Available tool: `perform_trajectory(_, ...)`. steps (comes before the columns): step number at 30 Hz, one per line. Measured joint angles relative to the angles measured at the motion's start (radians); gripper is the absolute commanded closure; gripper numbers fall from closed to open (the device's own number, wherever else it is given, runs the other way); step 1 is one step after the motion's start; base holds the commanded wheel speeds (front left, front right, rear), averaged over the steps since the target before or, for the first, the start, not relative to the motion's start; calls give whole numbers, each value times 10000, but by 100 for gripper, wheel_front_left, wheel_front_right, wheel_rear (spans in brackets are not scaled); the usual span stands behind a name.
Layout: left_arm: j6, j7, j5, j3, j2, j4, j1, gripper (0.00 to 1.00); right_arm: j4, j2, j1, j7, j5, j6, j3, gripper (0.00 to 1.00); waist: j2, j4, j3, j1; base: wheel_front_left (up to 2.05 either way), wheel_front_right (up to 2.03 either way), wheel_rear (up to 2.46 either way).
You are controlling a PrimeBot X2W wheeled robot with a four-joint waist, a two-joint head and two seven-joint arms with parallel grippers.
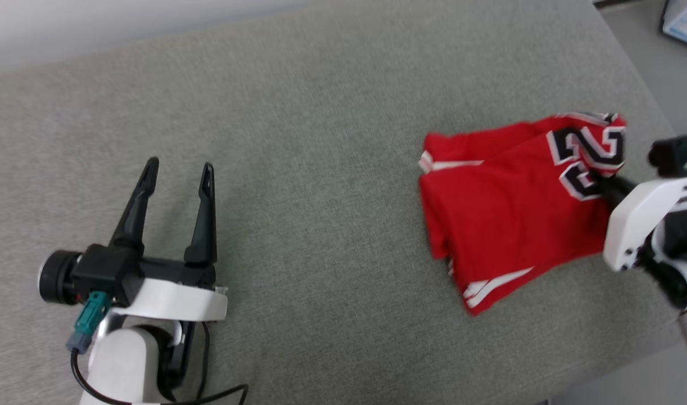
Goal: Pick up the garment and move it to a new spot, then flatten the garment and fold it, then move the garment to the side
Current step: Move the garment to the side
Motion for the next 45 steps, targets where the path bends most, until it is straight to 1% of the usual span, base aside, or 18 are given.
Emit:
perform_trajectory(5, -67, 119, 182, -305, 368, -399, -620, 0, 732, -508, -1028, -303, -932, 2, -673, 100, 0, -251, 1018, 1, 0, 0, 0)
perform_trajectory(11, -123, 493, 309, -617, 727, -1162, -1336, 0, 1624, -1208, -1882, -750, -1894, 2, -1992, 100, 0, -163, 2118, 2, 0, 0, 0)
perform_trajectory(17, -142, 769, 330, -811, 984, -1728, -1825, 0, 2393, -1340, -2604, -1244, -2568, 4, -3260, 100, 0, 132, 2983, 2, 0, 0, 0)
perform_trajectory(22, -144, 853, 341, -920, 1078, -1929, -2000, 0, 3101, -1058, -2893, -1588, -3055, 2, -3923, 100, 0, 418, 3424, 2, 0, 0, 0)
perform_trajectory(23, -144, 853, 341, -932, 1085, -1937, -2011, 0, 3219, -955, -2930, -1664, -3108, 2, -4010, 79, 0, 466, 3473, 1, 0, 0, 0)
perform_trajectory(24, -144, 855, 339, -943, 1095, -1937, -2023, 0, 3317, -872, -2943, -1772, -3208, 2, -4077, 41, 0, 505, 3509, 1, 0, 0, 0)
perform_trajectory(25, -142, 853, 339, -959, 1093, -1939, -2031, 0, 3434, -863, -2954, -1891, -3423, 2, -4121, 0, 0, 539, 3536, 2, 0, 0, 0)
perform_trajectory(27, -117, 853, 307, -965, 1074, -1908, -2033, 0, 3599, -815, -2994, -2157, -3599, 2, -4320, 0, 0, 593, 3550, 1, 0, 0, 0)
perform_trajectory(30, -75, 817, 286, -986, 1051, -1756, -2033, 0, 3670, -777, -3009, -2661, -4203, 2, -4748, 0, 0, 649, 3459, 1, 0, 0, 0)
perform_trajectory(34, -17, 639, 167, -1028, 947, -1429, -1958, 0, 3396, -698, -2940, -3452, -5001, 2, -5444, 0, 0, 739, 3156, 0, 0, 0, 0)
perform_trajectory(37, 71, 472, 50, -1058, 790, -1081, -1748, 0, 3097, -493, -2633, -3852, -5405, 4, -5793, 0, 0, 838, 2785, 1, 0, 0, 0)
perform_trajectory(41, 217, 268, -71, -1066, 575, -619, -1418, 0, 2704, -111, -2060, -4255, -5450, 2, -5960, 0, 1, 971, 2124, 0, 0, 0, 0)
perform_trajectory(45, 316, 128, -236, -1037, 397, -196, -978, 0, 2180, 385, -1261, -4604, -5292, 2, -5797, 0, 0, 1093, 1389, -1, 0, 0, 0)
